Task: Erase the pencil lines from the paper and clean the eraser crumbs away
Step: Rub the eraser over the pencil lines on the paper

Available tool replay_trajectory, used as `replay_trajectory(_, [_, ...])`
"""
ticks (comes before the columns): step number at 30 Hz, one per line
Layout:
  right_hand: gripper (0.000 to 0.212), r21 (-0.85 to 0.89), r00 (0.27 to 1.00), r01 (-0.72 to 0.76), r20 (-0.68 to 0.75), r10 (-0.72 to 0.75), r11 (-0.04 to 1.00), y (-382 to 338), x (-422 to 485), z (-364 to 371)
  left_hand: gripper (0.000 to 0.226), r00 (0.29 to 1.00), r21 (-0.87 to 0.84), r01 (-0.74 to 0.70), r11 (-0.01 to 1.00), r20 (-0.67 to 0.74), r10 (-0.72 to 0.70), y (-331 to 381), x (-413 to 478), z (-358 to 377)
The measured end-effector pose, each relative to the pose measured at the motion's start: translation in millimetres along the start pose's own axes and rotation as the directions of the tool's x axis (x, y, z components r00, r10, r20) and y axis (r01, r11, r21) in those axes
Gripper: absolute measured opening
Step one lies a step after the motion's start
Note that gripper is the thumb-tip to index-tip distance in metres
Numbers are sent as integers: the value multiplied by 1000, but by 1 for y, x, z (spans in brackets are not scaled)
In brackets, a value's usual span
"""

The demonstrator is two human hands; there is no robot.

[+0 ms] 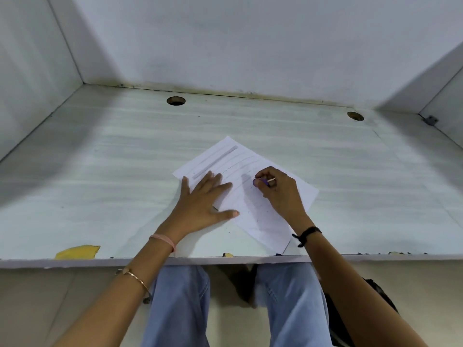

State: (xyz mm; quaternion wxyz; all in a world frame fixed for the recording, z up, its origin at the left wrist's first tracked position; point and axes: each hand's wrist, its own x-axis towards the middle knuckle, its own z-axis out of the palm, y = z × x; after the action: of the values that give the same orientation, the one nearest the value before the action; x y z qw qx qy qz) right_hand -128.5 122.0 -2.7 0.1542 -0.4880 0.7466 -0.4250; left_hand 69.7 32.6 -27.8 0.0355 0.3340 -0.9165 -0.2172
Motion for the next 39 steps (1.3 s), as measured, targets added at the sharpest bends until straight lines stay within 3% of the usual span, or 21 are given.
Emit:
replay_trajectory(2, [3,39,998,4,62,-6,999,-9,-4,5,101,1000,103,27,994,3,-28,3,-5,4])
replay_trajectory(6, [14,21,970,46,237,-50,999,-21,-19,15,104,995,148,94,985,-37,-89,18,-7,13])
replay_trajectory(11, [13,-42,966,64,253,-51,997,-26,-17,10,106,993,198,105,975,-72,-92,18,-6,18])
replay_trajectory(15, [8,-121,917,151,389,-93,981,-39,-24,12,112,994,241,86,967,-83,-68,16,-3,22])
replay_trajectory(20, [10,-211,953,157,289,-92,965,-42,-10,12,112,993,211,90,973,-93,-72,16,-4,21])
replay_trajectory(24, [9,-194,886,219,449,-112,956,-47,-21,14,119,993,249,74,966,-103,-50,14,-2,23])
replay_trajectory(28, [8,-218,948,149,310,-76,964,-44,-4,8,115,993,207,82,975,-98,-63,14,-3,22])
replay_trajectory(32, [7,-223,880,231,464,-105,947,-51,-20,14,120,995,261,69,963,-92,-47,14,-2,22])
replay_trajectory(37, [7,-219,947,129,318,-54,967,-46,-1,7,115,994,199,74,977,-97,-55,16,-4,20])
replay_trajectory(39, [8,-238,921,178,382,-76,955,-50,-10,13,118,994,228,71,971,-96,-50,15,-3,21])
